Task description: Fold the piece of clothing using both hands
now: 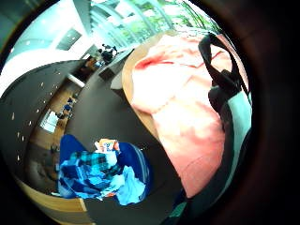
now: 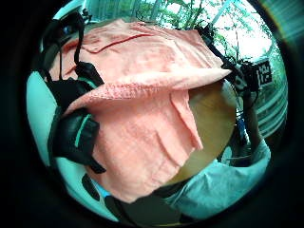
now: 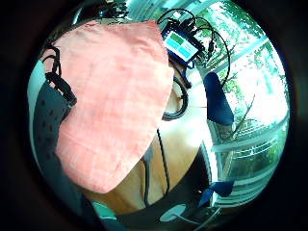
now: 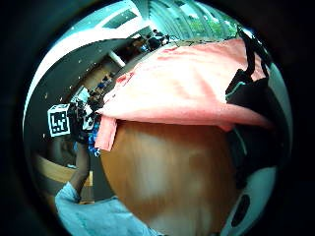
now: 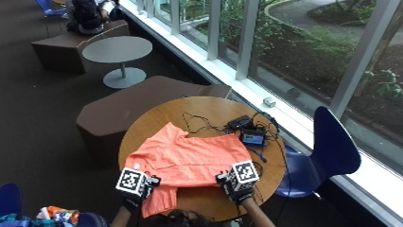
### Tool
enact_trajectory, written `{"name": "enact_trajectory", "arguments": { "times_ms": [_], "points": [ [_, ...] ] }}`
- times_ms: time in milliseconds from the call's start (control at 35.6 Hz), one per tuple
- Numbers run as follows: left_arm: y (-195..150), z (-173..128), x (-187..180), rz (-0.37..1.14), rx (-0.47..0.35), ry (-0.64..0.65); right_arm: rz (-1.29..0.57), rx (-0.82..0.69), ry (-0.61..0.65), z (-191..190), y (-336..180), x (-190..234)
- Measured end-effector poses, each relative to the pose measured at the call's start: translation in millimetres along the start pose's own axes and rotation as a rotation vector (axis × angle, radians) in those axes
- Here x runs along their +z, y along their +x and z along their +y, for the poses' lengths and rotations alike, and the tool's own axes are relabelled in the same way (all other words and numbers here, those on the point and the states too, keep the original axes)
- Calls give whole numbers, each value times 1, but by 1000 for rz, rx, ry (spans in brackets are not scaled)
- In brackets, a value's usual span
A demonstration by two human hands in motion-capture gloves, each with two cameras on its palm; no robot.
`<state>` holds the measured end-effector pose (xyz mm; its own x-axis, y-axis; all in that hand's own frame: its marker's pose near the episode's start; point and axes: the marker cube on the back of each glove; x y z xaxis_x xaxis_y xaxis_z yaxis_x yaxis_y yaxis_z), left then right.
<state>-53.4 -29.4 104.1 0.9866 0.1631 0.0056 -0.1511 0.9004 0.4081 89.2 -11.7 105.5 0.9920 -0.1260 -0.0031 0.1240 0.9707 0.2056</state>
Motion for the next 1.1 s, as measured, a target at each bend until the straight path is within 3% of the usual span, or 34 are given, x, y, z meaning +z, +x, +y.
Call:
{"name": "enact_trajectory", "arguments": {
  "times_ms": [169, 337, 478, 619, 844, 956, 1097],
  "points": [
    [-15, -4, -56, 88, 36, -67, -216, -71, -245, 20, -3, -63],
    [-33, -44, -83, 130, 18, -203, -363, -94, -305, -21, 6, -105],
    [-53, -110, -60, 203, -26, -379, -347, 37, -291, -96, 26, -95],
    [-58, -169, -20, 156, -31, -504, -256, 158, -300, -152, 44, -56],
    [-51, -223, 49, -2, -42, -664, -138, 258, -382, -202, 64, 20],
    [-55, -234, 78, 18, -120, -592, -82, 270, -284, -203, 63, 15],
    [-62, -222, 55, -127, -208, -285, -47, 389, -138, -182, 85, 28]
  ]
}}
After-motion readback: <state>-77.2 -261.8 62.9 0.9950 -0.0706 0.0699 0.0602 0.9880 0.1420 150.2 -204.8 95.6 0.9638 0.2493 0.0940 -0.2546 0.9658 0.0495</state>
